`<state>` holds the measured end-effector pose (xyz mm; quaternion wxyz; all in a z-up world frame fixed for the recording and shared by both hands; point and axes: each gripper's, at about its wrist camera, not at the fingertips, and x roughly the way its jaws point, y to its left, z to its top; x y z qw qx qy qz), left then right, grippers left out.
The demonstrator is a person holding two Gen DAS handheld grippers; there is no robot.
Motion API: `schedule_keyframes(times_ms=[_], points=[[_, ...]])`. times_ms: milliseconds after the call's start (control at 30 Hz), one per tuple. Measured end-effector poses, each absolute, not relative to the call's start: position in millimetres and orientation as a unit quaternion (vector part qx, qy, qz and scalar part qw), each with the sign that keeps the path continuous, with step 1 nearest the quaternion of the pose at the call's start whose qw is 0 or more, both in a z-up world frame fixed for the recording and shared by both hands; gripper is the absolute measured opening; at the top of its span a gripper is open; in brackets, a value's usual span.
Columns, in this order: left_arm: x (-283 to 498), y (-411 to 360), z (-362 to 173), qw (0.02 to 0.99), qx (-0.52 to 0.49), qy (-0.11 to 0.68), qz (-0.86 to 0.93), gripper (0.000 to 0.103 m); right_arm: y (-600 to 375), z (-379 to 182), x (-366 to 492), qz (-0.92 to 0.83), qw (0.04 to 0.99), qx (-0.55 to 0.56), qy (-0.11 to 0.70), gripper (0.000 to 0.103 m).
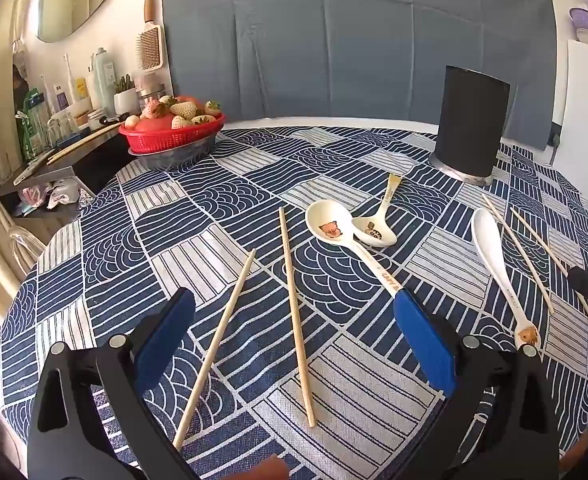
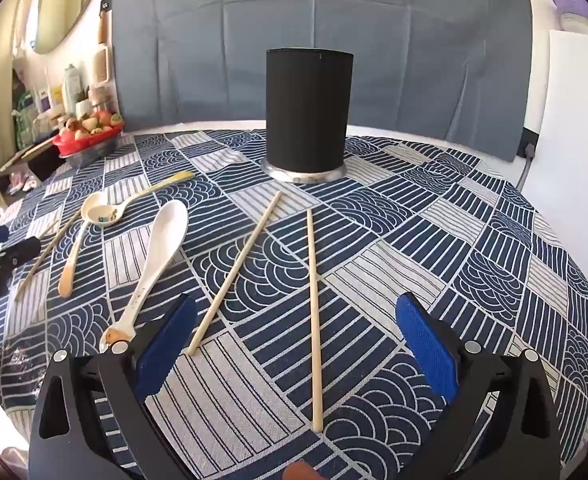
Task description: Organize utensils
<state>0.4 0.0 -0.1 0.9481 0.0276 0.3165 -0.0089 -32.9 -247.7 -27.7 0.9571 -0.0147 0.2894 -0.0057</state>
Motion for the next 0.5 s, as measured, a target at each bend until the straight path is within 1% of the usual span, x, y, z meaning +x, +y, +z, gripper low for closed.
schedule_keyframes(times_ms=[33, 500], points=[[0.3, 0.0, 0.0, 0.949, 0.027, 0.315, -0.011, 0.097, -248.2, -27.8, -34.7, -0.004, 0.960, -0.011, 0.281, 0.095], [0.6, 1.2, -0.2, 0.949, 0.026, 0.314, -0.011, 0.097, -246.7, -25.6, -34.9, -0.001, 0.958, -0.017, 0.286, 0.095]])
